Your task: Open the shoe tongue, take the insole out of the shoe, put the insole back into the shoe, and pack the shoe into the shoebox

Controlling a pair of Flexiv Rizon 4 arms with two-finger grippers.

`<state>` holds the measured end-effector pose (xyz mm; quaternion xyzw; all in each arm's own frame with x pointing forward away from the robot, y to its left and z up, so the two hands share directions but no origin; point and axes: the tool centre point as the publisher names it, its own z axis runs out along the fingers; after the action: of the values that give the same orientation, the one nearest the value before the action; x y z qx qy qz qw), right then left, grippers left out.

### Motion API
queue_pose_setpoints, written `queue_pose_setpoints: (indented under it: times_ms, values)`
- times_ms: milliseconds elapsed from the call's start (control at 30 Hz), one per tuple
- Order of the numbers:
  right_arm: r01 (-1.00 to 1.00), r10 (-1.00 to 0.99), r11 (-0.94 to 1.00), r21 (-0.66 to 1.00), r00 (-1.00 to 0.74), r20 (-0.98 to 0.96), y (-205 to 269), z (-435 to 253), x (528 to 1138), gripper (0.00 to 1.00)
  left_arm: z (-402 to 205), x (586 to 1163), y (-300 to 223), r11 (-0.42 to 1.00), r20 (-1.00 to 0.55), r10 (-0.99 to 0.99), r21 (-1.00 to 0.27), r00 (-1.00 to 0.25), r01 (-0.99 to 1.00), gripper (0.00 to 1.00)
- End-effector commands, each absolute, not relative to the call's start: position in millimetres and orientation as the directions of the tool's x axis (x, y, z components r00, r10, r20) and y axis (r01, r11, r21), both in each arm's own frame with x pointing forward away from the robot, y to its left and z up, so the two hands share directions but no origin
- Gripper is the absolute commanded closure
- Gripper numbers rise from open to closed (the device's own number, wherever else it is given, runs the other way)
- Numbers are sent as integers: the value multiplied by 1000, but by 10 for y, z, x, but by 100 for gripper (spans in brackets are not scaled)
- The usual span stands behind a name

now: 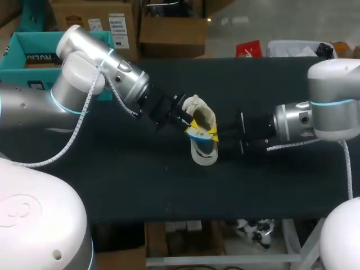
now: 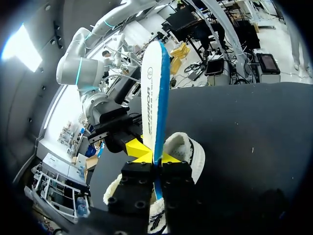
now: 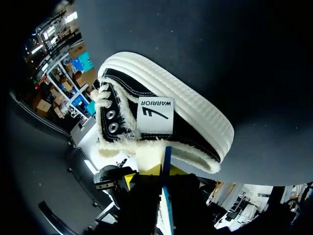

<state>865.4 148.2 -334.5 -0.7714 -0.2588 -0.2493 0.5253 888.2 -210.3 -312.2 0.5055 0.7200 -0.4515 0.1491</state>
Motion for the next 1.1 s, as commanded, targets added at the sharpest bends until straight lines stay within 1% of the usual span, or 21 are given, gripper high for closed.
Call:
queue_pose_setpoints:
  times_ms: [33,367,867,1100]
  values:
    - [666,144,-306,-681,739,658,1525,-3378,8749,100,-3116,8892,-2150,92,-672,596,-487,-440,869,100]
    - [688,163,-339,-642,715,680,1549,-3380,8814,100,-3207,8903,-2111,99,-664,611,-475,-430,874,100]
    - [714,186,-399,-576,677,712,1557,-3332,8713,100,-3168,8758,-2122,69,-680,635,-424,-368,903,100]
    - [722,201,-404,-562,669,715,1565,-3378,8739,100,-3219,8742,-2139,80,-661,667,-394,-343,916,100]
